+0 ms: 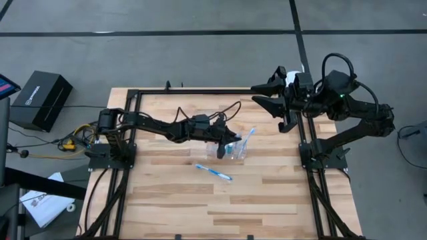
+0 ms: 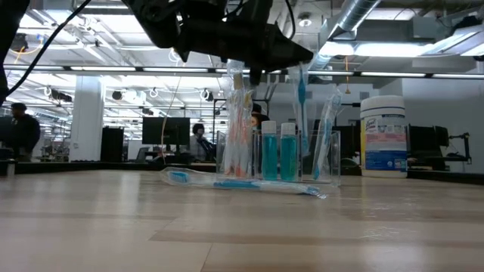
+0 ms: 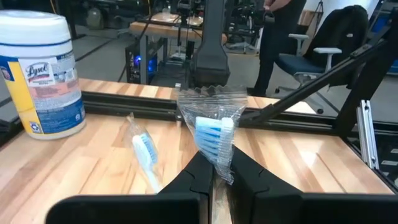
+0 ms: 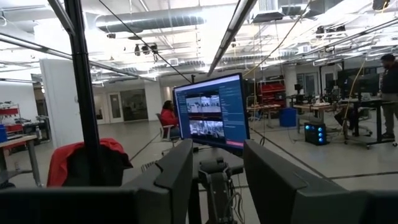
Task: Pick & Place toothbrushing station
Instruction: Put the left blue toothbrush into the transparent organizer
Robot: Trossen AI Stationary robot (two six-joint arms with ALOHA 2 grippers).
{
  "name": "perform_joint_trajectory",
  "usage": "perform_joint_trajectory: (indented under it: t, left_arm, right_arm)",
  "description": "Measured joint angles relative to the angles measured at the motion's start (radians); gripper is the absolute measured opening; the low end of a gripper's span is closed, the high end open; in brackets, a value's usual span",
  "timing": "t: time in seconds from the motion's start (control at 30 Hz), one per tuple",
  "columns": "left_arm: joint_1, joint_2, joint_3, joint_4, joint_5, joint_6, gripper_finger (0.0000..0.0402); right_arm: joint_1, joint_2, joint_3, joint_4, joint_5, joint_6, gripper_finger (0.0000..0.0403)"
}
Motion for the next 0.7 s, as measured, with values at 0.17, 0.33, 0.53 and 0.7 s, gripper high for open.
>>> perform_joint_trajectory:
  t: [0.17,0.33,0.53,0.7]
  left_arm:
    - [-0.005,0.04,-0.004,0.046,0.0,-0.024,0.001]
    - [-0.007,0.078,-0.003,0.079,0.0,-0.052,0.001]
    - [-0.002,0.08,-0.003,0.076,0.008,-0.053,0.0011]
    - [0.005,0.08,-0.003,0.079,0.03,-0.053,0.0021]
  right_arm:
    - [0.0,0.003,0.0,0.001,0.0,-0.003,0.0134]
    - [0.0,0.003,0.0,0.001,0.0,-0.003,0.0132]
    - [0.006,0.003,0.0,0.001,0.0,-0.003,0.0134]
    - [0.006,0.003,0.0,0.001,0.0,-0.003,0.0133]
